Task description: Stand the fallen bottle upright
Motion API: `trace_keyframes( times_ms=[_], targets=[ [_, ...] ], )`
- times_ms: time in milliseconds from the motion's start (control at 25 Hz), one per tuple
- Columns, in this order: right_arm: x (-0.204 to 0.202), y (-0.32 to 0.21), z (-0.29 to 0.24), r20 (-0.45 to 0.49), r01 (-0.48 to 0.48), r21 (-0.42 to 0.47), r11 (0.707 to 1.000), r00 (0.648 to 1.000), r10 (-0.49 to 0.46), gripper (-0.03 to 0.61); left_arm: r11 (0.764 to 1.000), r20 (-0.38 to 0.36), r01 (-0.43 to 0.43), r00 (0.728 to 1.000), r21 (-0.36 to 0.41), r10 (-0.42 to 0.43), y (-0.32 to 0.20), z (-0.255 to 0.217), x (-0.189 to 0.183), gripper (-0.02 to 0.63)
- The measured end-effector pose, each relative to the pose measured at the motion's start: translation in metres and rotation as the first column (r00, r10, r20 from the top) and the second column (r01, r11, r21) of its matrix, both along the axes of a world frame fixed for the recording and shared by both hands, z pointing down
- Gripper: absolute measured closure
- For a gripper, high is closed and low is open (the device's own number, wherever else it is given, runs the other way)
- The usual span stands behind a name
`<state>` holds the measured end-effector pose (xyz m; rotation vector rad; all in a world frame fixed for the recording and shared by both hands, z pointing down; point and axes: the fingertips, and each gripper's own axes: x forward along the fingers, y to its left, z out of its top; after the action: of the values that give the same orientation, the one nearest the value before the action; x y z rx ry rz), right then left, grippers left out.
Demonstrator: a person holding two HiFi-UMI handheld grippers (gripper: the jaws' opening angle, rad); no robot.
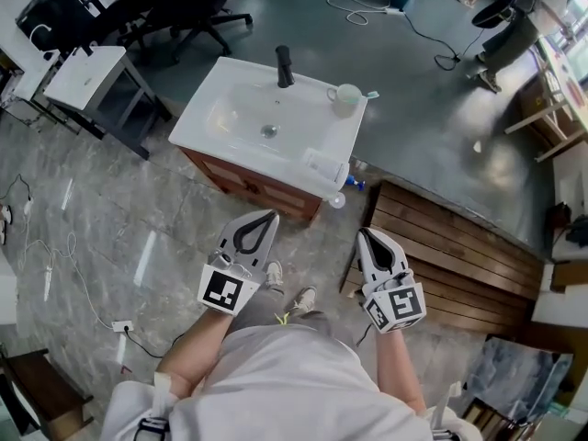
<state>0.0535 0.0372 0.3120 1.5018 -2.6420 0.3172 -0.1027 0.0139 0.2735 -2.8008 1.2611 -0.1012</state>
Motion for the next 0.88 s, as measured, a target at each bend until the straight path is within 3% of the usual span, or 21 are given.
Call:
trace_keyframes(
  times_ms=[200, 320, 520, 880],
  targets=[
    [-0.008, -0.021, 0.004, -0.001, -0.026, -0.021, 0.999, 1.0, 0.026, 0.54, 0.999, 0.085, -0.041, 0.996, -0.003, 0.041, -0.028, 0.011, -0.001, 0.597],
    [-0.008, -0.033, 0.011, -0.013, -0.035, -0.036, 0.999, 0.999, 0.034, 0.54, 0.997, 0.171, -0.081, 0.982, 0.016, 0.078, -0.045, 0.024, 0.009, 0.597],
    [-0.006, -0.052, 0.029, -0.039, -0.051, -0.053, 0.997, 0.998, 0.049, 0.54, 0.991, 0.244, -0.137, 0.961, -0.005, 0.134, -0.072, 0.056, 0.029, 0.594],
    [0.007, -0.081, 0.067, -0.044, -0.071, -0.082, 0.994, 0.997, 0.068, 0.54, 0.983, 0.278, -0.18, 0.943, -0.042, 0.185, -0.117, 0.11, 0.063, 0.539]
  ],
)
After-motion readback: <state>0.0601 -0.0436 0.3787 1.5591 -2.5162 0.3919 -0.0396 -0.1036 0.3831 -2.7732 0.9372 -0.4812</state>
